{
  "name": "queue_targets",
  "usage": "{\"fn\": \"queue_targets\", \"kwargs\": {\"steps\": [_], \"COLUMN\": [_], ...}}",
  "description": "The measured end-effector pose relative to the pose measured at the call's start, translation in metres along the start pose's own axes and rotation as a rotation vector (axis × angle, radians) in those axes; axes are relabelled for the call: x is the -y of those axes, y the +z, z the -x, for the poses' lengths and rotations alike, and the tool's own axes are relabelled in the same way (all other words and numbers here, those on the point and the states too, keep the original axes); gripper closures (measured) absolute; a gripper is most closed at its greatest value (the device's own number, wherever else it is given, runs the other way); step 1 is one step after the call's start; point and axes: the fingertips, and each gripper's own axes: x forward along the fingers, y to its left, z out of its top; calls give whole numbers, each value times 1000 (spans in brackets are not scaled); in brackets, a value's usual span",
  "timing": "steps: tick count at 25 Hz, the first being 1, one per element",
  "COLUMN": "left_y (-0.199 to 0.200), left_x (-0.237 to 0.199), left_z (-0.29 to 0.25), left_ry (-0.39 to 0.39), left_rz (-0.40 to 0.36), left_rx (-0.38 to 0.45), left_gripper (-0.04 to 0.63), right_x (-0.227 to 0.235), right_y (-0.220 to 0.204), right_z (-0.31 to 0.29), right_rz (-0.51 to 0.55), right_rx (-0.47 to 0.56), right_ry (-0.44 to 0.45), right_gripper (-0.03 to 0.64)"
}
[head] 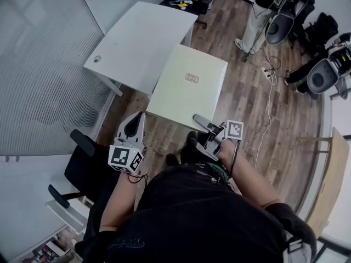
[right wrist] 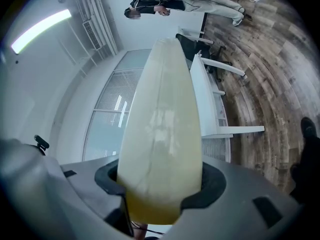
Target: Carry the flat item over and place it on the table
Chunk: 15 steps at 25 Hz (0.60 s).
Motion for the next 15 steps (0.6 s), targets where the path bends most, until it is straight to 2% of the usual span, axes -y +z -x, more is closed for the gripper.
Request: {"fn": "queue_targets", "kwargs": {"steps": [6,11,15], "left_y": [-27,14,16], "left_x": [4,-1,2], "left_z": [-7,-79,-114], "left_ry": [0,-9,18], "left_rz": [-2,-61,-46], "left_rx": [-4,-38,-38], "left_gripper": [583,583,583], "right_x": [21,4,8], "right_y": [5,82,120], "right_z": [1,-15,-14], "right_rz": [25,-1,1], "right_rx": [-17,-28,-49], "right_ry": [13,7,3], "right_gripper": [334,334,334]}}
